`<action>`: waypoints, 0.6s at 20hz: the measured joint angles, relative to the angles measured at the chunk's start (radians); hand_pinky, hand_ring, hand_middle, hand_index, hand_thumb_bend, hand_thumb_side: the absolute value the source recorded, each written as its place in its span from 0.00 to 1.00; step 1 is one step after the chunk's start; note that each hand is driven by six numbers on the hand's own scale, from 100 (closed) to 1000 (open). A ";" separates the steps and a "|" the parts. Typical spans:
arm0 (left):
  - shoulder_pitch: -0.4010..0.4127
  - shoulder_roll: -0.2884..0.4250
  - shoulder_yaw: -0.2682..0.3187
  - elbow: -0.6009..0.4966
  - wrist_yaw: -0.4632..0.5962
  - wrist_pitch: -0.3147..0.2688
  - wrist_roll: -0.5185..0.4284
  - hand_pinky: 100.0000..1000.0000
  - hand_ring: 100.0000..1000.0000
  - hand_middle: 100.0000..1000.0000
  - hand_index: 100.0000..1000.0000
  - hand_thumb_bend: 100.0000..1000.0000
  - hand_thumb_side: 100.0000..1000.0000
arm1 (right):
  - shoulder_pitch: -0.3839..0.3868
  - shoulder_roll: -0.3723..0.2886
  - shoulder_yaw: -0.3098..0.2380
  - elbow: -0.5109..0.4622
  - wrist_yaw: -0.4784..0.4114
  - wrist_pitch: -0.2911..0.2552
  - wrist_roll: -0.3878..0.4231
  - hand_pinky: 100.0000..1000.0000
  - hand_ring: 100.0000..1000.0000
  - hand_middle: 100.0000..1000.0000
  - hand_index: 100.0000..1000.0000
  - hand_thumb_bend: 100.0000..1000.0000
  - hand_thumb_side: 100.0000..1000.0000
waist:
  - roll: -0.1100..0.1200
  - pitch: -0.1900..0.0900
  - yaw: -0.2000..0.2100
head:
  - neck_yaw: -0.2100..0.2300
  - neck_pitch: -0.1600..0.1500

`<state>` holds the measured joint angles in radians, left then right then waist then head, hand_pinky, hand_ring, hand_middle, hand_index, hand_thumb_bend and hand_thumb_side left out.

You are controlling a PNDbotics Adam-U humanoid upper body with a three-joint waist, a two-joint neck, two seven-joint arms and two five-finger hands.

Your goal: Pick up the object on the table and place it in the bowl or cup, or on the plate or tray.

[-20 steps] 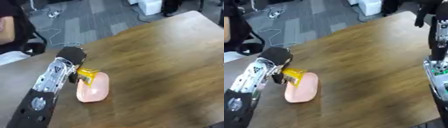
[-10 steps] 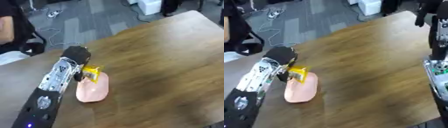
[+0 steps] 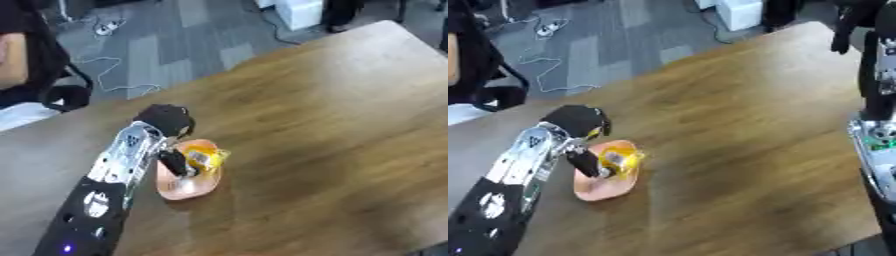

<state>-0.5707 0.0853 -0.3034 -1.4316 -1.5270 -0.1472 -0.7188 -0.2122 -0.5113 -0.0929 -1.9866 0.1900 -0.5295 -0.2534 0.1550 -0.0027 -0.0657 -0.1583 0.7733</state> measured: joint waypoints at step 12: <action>-0.002 0.028 0.002 -0.039 0.077 -0.036 -0.089 0.43 0.59 0.64 0.74 0.40 0.62 | 0.001 0.000 0.000 0.000 0.003 -0.001 0.001 0.00 0.15 0.21 0.60 0.00 1.00 | 0.002 0.000 0.007 | 0.000 0.000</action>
<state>-0.5731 0.1128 -0.3016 -1.4709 -1.4495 -0.1830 -0.8079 -0.2117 -0.5114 -0.0933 -1.9866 0.1929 -0.5300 -0.2529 0.1567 -0.0029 -0.0592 -0.1587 0.7733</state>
